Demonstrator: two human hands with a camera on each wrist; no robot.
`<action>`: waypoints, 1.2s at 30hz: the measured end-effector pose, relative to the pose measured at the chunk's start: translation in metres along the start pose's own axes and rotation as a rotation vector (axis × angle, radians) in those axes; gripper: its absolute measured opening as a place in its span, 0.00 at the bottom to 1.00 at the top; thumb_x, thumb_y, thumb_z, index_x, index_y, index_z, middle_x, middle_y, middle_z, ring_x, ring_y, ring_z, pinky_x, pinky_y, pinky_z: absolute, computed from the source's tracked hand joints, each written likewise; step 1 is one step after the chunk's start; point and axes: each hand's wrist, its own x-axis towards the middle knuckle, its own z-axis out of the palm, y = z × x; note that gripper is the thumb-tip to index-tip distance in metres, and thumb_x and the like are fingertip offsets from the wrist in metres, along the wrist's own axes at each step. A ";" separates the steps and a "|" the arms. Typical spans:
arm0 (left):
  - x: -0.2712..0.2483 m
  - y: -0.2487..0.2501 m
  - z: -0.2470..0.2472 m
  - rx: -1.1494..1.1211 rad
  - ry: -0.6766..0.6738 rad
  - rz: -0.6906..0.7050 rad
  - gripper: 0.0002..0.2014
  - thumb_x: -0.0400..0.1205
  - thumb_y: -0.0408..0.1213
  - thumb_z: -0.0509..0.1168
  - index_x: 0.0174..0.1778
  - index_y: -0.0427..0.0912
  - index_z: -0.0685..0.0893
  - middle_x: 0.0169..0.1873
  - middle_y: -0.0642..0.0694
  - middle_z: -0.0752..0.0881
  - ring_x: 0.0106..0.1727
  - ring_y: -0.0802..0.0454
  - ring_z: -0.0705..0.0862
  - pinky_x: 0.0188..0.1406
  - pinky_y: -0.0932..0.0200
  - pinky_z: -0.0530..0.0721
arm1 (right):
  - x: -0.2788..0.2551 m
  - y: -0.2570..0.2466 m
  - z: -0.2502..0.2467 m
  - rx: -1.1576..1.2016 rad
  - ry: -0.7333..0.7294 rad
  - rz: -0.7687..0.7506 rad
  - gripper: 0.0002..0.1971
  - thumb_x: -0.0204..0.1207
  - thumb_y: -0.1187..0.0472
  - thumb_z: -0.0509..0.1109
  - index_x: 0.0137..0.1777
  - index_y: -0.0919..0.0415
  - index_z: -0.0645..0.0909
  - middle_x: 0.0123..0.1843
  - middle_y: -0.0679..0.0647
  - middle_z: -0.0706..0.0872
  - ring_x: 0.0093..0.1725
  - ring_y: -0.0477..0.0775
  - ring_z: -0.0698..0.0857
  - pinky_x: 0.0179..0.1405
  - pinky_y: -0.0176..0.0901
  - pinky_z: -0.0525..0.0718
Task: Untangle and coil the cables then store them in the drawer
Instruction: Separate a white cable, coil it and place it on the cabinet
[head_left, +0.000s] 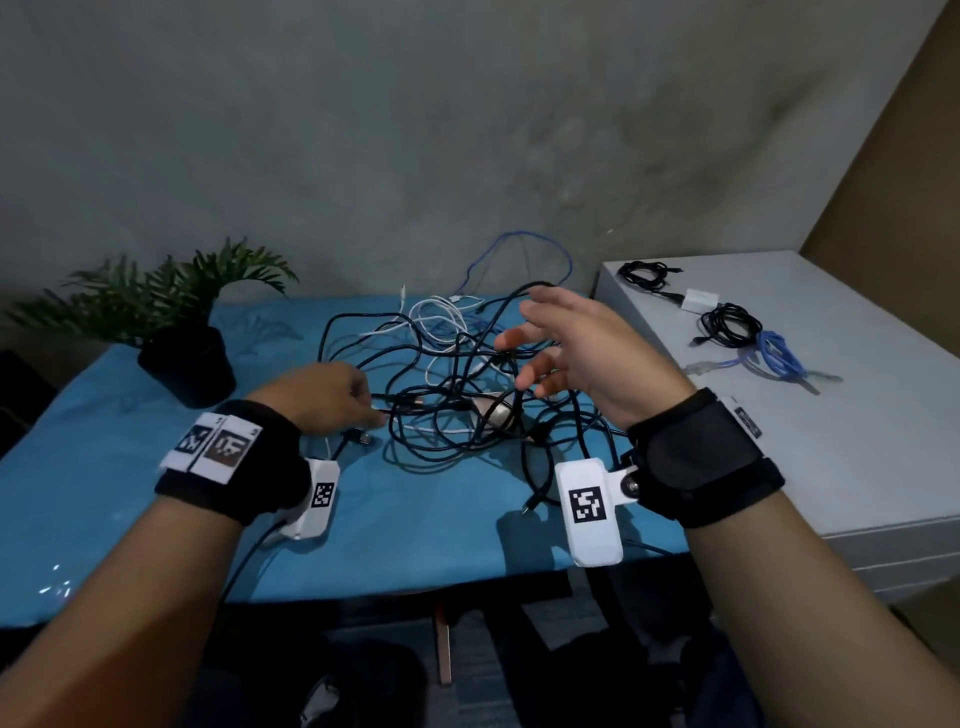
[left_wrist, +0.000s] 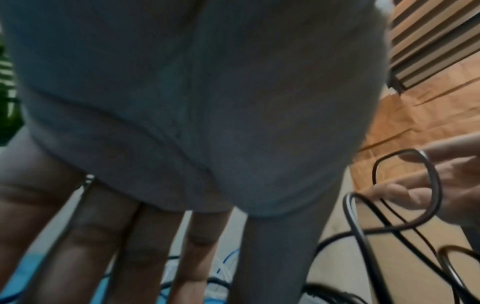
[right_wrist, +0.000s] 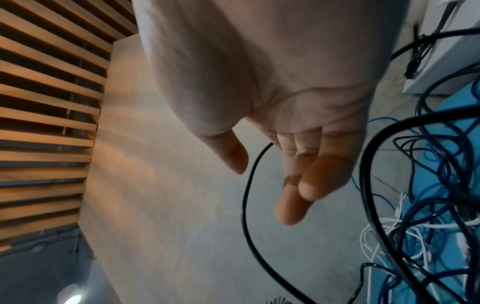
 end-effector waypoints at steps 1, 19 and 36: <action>0.004 -0.003 0.005 -0.015 -0.037 -0.010 0.11 0.79 0.50 0.76 0.49 0.47 0.86 0.44 0.51 0.88 0.46 0.50 0.86 0.48 0.55 0.82 | 0.000 0.000 0.000 -0.021 0.008 0.001 0.18 0.87 0.54 0.67 0.74 0.55 0.71 0.48 0.59 0.92 0.30 0.55 0.84 0.26 0.42 0.80; 0.023 -0.024 0.016 -0.454 0.254 -0.170 0.07 0.87 0.29 0.60 0.49 0.38 0.84 0.45 0.36 0.89 0.34 0.38 0.90 0.34 0.50 0.90 | -0.010 0.002 0.027 -0.449 -0.209 -0.137 0.17 0.89 0.49 0.63 0.53 0.62 0.86 0.37 0.55 0.88 0.34 0.54 0.85 0.37 0.47 0.80; 0.007 0.011 -0.017 -0.855 1.066 -0.044 0.03 0.89 0.40 0.57 0.55 0.47 0.75 0.33 0.56 0.89 0.45 0.51 0.87 0.52 0.54 0.84 | -0.007 0.006 0.038 -0.454 -0.175 -0.179 0.14 0.88 0.51 0.64 0.53 0.60 0.86 0.42 0.53 0.90 0.35 0.51 0.87 0.35 0.42 0.81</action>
